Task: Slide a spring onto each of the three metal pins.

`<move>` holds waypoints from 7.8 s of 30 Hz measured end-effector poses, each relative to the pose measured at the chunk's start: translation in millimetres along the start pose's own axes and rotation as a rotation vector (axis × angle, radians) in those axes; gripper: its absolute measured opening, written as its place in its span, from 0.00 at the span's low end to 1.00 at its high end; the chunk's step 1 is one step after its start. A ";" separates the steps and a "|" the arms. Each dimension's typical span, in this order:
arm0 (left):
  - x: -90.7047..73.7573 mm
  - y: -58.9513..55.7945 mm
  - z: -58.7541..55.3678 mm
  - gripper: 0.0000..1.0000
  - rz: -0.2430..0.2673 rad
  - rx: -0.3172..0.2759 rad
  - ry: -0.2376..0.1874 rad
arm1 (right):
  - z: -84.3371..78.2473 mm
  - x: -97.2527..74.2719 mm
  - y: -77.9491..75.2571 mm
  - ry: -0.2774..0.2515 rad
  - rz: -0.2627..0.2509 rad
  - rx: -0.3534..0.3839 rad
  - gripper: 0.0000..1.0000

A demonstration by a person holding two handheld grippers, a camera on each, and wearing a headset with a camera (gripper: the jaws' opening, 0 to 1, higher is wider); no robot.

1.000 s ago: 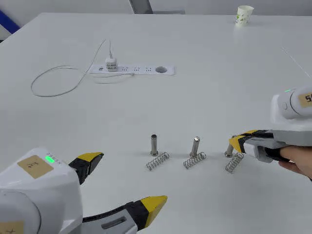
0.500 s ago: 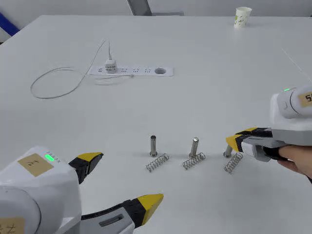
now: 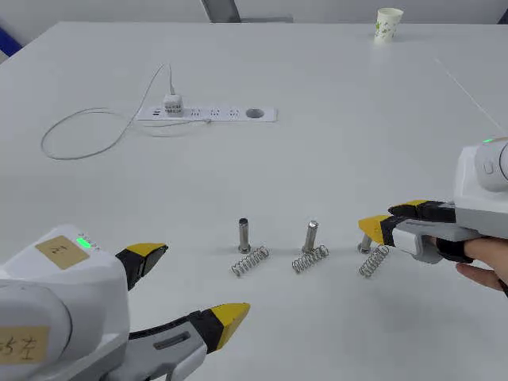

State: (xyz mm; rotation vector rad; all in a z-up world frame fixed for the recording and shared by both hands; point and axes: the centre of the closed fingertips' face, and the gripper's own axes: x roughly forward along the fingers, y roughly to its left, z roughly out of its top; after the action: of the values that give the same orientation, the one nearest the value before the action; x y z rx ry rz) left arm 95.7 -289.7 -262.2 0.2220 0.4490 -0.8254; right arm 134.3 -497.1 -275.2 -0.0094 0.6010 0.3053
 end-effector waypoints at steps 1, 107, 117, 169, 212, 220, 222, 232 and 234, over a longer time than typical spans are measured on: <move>1.3 0.5 -0.1 0.65 -0.003 0.003 0.002 | 0.3 -1.2 0.6 -0.003 0.002 0.002 0.33; 42.4 -28.9 26.9 0.10 -0.164 0.006 -0.116 | 27.7 -37.4 84.3 -0.209 0.306 0.283 0.42; 22.7 -44.3 51.3 0.10 -0.194 -0.022 -0.226 | 45.0 -41.4 111.4 -0.262 0.450 0.469 0.33; 16.7 -55.3 27.7 0.53 -0.175 -0.012 -0.124 | 54.8 -37.2 138.0 -0.298 0.489 0.266 0.11; 13.6 -32.9 5.1 1.00 -0.082 -0.036 -0.081 | 73.5 70.7 138.4 -0.280 0.337 -0.119 0.12; 12.9 -31.6 3.8 0.98 -0.079 -0.046 -0.082 | 66.9 75.7 139.2 -0.263 0.321 -0.146 0.12; 12.9 -31.4 2.7 0.98 -0.079 -0.045 -0.077 | 66.6 76.3 140.5 -0.264 0.321 -0.151 0.12; 12.9 -30.4 2.1 0.97 -0.077 -0.046 -0.076 | 57.3 82.1 143.9 -0.242 0.303 -0.208 0.12; 12.9 -30.1 1.5 0.97 -0.076 -0.044 -0.072 | 55.3 83.1 144.0 -0.237 0.301 -0.216 0.12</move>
State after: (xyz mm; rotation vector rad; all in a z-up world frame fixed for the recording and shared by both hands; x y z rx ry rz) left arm 81.2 -318.7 -267.4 0.1346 0.4090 -0.8947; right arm 188.9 -330.9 -264.5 -0.0899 0.3307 0.6528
